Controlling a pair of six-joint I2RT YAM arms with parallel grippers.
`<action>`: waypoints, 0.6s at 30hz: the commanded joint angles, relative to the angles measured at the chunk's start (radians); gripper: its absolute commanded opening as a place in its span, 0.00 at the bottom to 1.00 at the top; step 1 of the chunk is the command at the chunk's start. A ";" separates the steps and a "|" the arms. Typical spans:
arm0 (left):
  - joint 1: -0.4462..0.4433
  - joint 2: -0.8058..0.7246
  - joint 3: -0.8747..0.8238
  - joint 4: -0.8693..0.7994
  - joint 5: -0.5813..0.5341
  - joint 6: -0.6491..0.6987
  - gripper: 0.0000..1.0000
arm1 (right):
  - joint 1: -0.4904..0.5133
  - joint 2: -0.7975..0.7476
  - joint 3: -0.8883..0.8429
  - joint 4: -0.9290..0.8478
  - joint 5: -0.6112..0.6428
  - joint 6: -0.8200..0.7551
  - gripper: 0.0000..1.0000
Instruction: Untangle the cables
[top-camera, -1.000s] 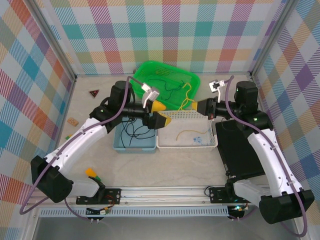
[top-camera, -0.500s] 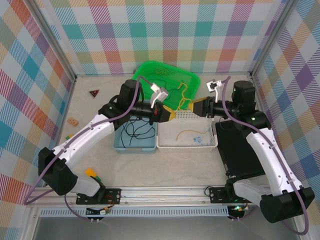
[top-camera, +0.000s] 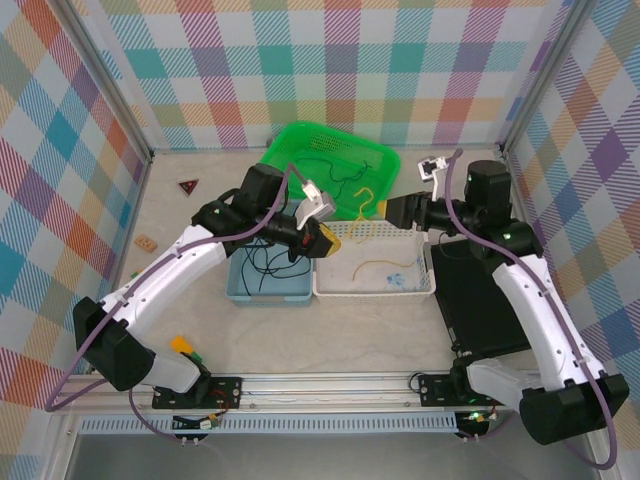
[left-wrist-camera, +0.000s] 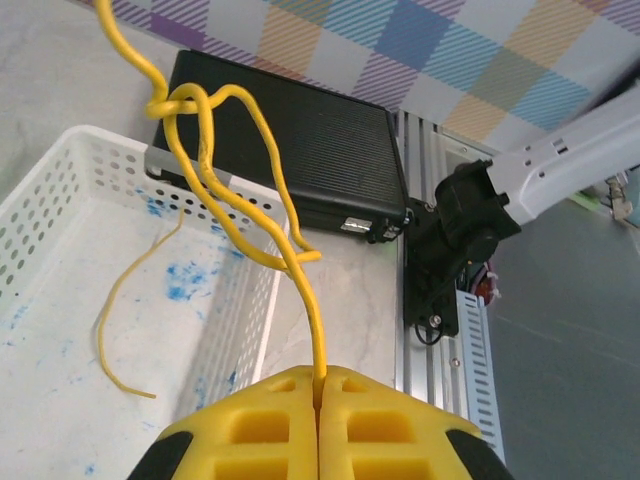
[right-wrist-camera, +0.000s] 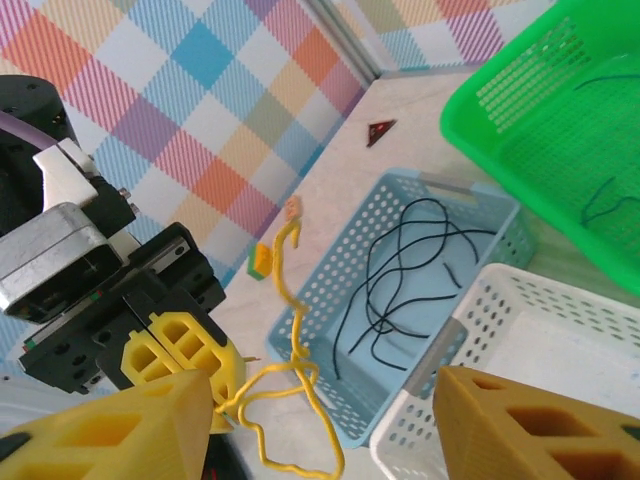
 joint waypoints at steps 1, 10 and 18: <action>-0.008 -0.023 -0.015 0.002 0.054 0.066 0.00 | 0.019 0.035 0.024 0.039 -0.088 0.061 0.57; -0.010 -0.010 -0.022 -0.013 0.081 0.093 0.00 | 0.089 0.051 -0.006 0.136 -0.089 0.094 0.51; -0.022 -0.031 -0.017 -0.009 0.128 0.135 0.00 | 0.095 0.092 -0.019 0.184 -0.029 0.169 0.00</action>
